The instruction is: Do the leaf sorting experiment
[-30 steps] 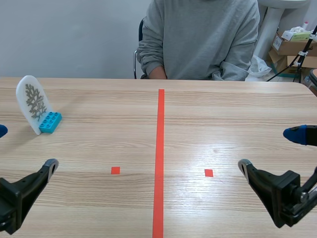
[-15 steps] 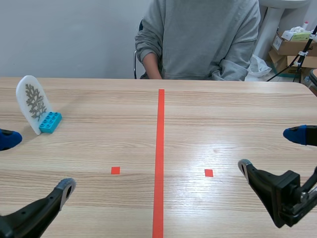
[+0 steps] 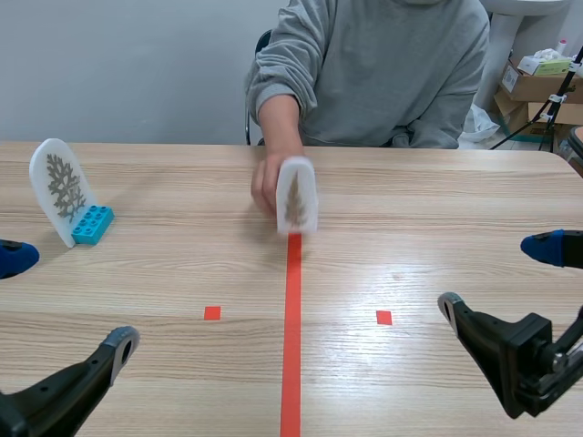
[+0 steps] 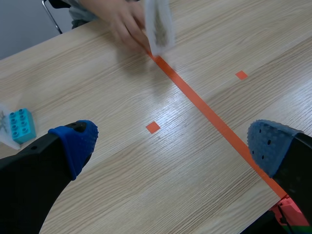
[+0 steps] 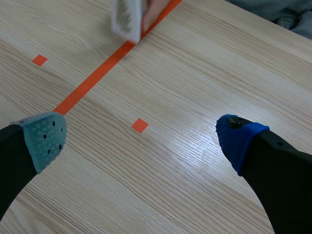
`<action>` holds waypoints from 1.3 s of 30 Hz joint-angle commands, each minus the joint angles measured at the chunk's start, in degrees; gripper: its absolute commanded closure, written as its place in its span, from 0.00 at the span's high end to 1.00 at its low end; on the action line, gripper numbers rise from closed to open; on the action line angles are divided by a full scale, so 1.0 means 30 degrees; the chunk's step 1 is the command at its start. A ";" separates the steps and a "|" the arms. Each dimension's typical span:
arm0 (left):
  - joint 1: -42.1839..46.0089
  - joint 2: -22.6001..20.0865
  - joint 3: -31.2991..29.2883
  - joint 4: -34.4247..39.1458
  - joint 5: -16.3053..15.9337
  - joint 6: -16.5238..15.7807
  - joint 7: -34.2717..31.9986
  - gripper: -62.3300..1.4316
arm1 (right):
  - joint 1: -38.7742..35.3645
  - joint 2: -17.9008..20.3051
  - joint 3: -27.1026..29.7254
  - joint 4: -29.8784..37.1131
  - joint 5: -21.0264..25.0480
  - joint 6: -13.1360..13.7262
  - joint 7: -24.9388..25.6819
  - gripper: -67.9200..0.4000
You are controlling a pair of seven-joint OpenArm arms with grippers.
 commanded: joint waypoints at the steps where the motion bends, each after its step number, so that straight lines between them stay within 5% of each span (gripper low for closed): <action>1: -0.0058 0.0036 0.0058 0.0007 -0.0153 -0.0029 -0.0233 1.00 | 0.0219 -0.0007 0.0160 0.0233 0.0073 0.0007 0.0138 0.94; 39: -0.0058 0.0036 0.0058 0.0007 -0.0066 -0.0029 0.0255 1.00 | 0.0219 -0.0007 0.0160 0.0233 0.0080 0.0007 0.0066 0.94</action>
